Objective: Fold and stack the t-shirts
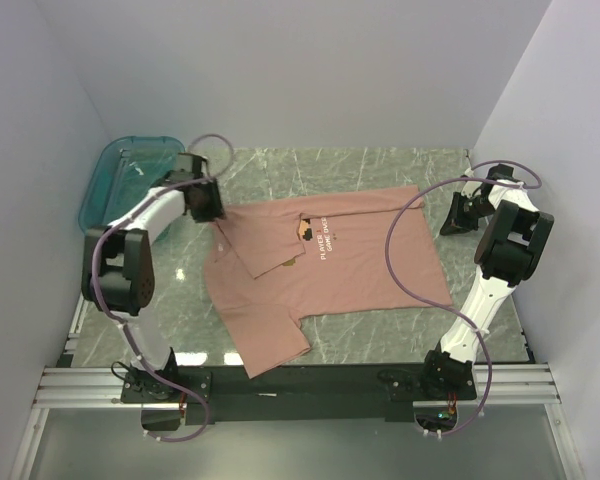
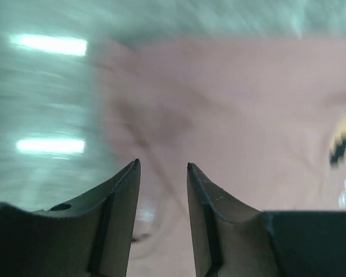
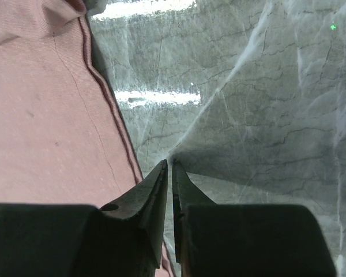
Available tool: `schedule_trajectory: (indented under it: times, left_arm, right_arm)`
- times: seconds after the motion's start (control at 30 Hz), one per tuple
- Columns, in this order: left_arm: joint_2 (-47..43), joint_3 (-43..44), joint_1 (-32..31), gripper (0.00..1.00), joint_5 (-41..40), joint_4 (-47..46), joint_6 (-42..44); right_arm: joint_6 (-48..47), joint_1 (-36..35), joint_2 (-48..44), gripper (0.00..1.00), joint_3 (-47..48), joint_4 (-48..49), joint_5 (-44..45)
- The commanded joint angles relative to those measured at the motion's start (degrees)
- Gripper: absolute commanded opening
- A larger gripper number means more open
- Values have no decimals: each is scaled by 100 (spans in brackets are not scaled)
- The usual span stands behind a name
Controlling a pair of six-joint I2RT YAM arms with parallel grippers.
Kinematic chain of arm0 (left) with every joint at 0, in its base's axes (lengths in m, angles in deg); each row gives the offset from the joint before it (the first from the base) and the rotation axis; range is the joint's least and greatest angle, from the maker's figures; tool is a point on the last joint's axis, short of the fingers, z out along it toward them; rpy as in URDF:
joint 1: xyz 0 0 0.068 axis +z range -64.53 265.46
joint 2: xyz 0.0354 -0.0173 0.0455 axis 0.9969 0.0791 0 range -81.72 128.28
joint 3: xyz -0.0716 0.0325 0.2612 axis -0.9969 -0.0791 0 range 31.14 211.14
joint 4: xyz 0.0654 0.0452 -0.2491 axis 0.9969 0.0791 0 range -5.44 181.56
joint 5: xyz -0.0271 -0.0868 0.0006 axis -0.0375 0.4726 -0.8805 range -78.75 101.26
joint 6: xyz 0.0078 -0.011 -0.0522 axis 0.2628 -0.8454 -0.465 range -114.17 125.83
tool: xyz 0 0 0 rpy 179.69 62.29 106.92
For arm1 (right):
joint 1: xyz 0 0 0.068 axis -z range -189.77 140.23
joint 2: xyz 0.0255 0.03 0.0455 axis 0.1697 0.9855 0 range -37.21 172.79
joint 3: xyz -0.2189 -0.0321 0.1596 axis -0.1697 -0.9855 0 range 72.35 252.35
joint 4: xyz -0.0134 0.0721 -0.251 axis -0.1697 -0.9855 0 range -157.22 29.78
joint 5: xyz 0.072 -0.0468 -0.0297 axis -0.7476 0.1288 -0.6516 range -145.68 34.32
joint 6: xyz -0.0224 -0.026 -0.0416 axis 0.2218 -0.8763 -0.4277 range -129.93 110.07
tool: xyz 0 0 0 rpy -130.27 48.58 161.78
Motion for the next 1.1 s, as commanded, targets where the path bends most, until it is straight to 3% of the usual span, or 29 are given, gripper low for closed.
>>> schedule_trajectory:
  times: [0.0, 0.27, 0.63, 0.83, 1.07]
  left_arm:
    - [-309, -3, 529, 43, -297, -273, -423]
    - [491, 489, 635, 32, -578, 53, -318]
    - [1221, 946, 644, 30, -517, 255, -221]
    - [1178, 999, 618, 8, -130, 97, -116]
    - [817, 1096, 284, 4, -595, 79, 201]
  right_arm:
    - [-54, 51, -93, 15, 107, -65, -92]
    - [-54, 42, -93, 15, 115, -73, -110]
    - [-54, 51, -67, 15, 133, -82, -119]
    - [-54, 42, -58, 15, 124, -74, -119]
    - [-54, 42, -49, 15, 133, -82, -127]
